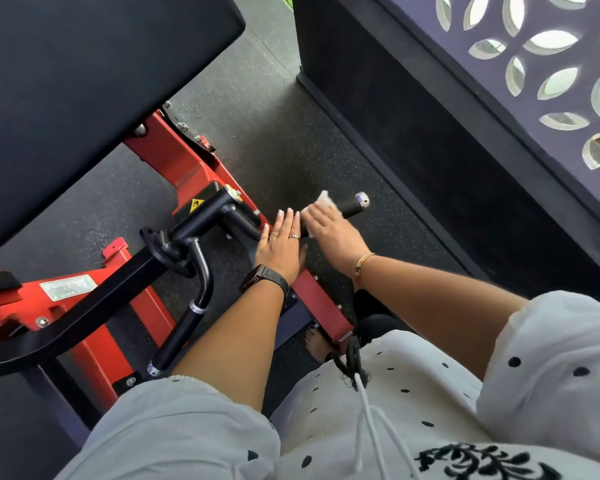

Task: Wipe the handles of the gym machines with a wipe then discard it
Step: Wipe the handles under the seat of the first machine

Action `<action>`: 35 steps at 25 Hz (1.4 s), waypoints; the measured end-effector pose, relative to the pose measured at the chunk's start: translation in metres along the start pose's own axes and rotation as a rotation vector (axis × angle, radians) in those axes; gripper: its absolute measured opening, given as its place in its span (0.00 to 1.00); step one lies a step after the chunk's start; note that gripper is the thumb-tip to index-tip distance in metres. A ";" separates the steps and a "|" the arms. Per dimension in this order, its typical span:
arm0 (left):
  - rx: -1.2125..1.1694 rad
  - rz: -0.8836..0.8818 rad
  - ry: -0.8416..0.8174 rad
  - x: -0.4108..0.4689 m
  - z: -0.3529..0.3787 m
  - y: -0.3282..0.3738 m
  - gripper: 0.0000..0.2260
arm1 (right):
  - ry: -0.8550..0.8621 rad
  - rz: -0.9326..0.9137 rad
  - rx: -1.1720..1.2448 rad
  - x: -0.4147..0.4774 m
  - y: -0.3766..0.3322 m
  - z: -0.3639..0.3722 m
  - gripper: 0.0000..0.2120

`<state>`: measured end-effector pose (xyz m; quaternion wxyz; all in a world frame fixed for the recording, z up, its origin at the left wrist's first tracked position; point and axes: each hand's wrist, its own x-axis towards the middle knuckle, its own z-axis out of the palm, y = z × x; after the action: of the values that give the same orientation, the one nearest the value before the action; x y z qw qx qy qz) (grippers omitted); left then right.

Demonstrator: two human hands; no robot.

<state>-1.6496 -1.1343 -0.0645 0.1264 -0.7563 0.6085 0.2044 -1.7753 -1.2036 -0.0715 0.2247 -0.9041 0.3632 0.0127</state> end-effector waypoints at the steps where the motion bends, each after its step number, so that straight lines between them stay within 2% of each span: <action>1: 0.002 -0.010 0.007 0.002 0.000 -0.001 0.29 | -0.027 -0.072 -0.007 0.000 -0.003 0.002 0.25; 3: -0.028 -0.002 0.009 0.006 -0.001 -0.003 0.27 | -0.046 -0.154 -0.056 -0.002 0.015 -0.002 0.28; 4: -0.038 0.024 0.012 0.007 -0.002 -0.005 0.27 | -0.041 -0.139 -0.063 -0.004 0.030 -0.008 0.30; 7: -0.041 0.138 0.004 0.012 -0.005 -0.010 0.26 | 0.024 0.086 -0.006 -0.010 0.068 -0.017 0.31; 9: -0.054 0.143 0.000 0.013 -0.004 -0.010 0.25 | 0.089 0.172 0.004 -0.014 0.067 -0.015 0.30; 11: -0.046 0.133 0.007 0.015 -0.005 -0.008 0.26 | 0.111 0.121 -0.033 -0.014 0.044 -0.008 0.30; 13: -0.033 0.129 -0.002 0.017 -0.005 -0.005 0.27 | 0.047 -0.025 -0.045 -0.009 0.017 0.003 0.29; 15: -0.033 0.113 -0.007 0.018 -0.006 -0.005 0.27 | 0.013 -0.096 -0.018 -0.004 0.006 0.007 0.27; 18: -0.041 0.134 -0.012 0.019 -0.008 -0.007 0.26 | 0.032 -0.062 -0.056 0.002 0.031 -0.005 0.26; 22: -0.071 0.124 -0.040 0.018 -0.008 -0.007 0.24 | 0.125 0.182 0.009 -0.013 0.073 -0.019 0.29; 27: -0.055 0.118 -0.033 0.018 -0.007 -0.006 0.25 | 0.156 -0.009 0.010 -0.012 0.052 -0.014 0.21; 30: -0.056 0.111 -0.039 0.018 -0.009 -0.005 0.26 | 0.029 0.082 0.007 0.015 0.057 -0.020 0.16; 32: -0.062 0.103 -0.046 0.017 -0.009 -0.005 0.26 | -0.031 0.182 0.022 0.017 0.066 -0.021 0.17; 35: -0.075 0.105 -0.052 0.018 -0.011 -0.004 0.25 | 0.093 0.428 0.220 -0.006 0.064 -0.020 0.27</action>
<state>-1.6404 -1.1535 -0.0631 0.1028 -0.7219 0.6359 0.2530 -1.8246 -1.2485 -0.0778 0.2969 -0.7764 0.5555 -0.0211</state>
